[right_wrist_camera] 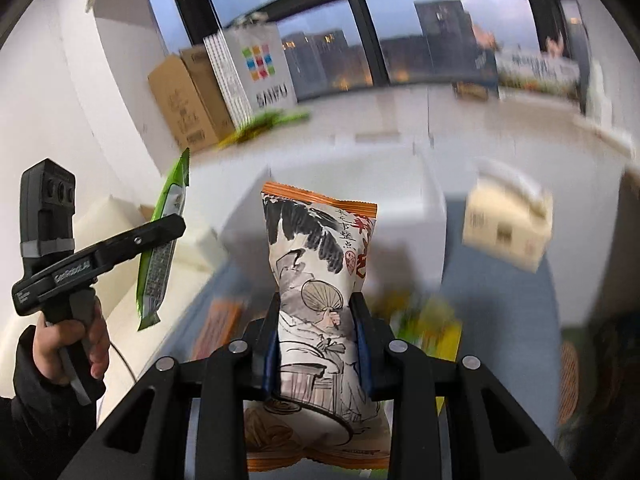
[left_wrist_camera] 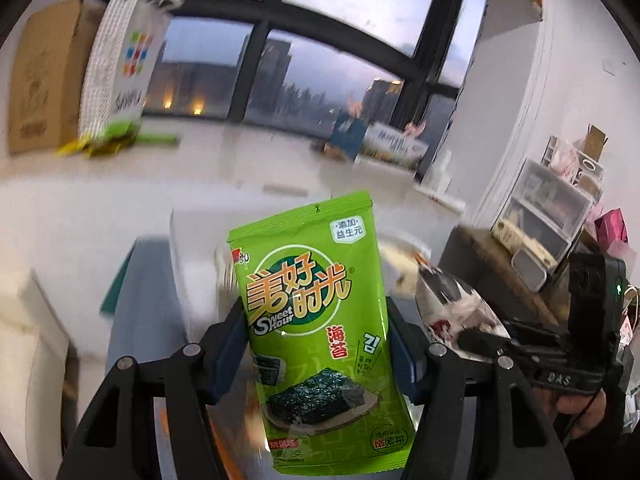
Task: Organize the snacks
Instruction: 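Lower both held bags into the white box and open both tools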
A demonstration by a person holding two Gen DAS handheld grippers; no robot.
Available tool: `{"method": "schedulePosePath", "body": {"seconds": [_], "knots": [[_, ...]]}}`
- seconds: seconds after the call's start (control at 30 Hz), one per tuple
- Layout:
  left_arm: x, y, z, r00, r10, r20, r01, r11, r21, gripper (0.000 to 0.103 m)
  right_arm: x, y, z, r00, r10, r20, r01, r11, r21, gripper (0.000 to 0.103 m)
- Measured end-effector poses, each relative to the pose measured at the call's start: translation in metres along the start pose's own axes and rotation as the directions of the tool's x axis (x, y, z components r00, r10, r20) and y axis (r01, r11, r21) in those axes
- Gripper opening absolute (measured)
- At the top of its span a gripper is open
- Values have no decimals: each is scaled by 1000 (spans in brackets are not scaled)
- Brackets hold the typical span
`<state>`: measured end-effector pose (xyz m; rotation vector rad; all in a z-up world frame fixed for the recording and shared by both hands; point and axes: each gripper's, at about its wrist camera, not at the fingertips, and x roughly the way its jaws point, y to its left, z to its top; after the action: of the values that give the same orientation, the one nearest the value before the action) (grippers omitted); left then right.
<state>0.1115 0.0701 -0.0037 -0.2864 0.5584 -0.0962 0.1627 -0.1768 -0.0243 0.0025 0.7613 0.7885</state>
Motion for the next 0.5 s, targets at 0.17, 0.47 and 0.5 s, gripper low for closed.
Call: {"method": "schedulePosePath", "body": {"seconds": [0.17,0.47,0.5], "knots": [[34,2,63,998,44,45,-46,998,40,68,32,-21,81,997,-66,33,66,998,9,33],[136,35,98,981,170,-92,-164,984,61,68,114,-53,144,992,-118,-51,122,989,82,33],[141,38,100,980,175,-98,-170,984,62,68,119,-56,147,990,-129,-65,134,988,82,33]]}}
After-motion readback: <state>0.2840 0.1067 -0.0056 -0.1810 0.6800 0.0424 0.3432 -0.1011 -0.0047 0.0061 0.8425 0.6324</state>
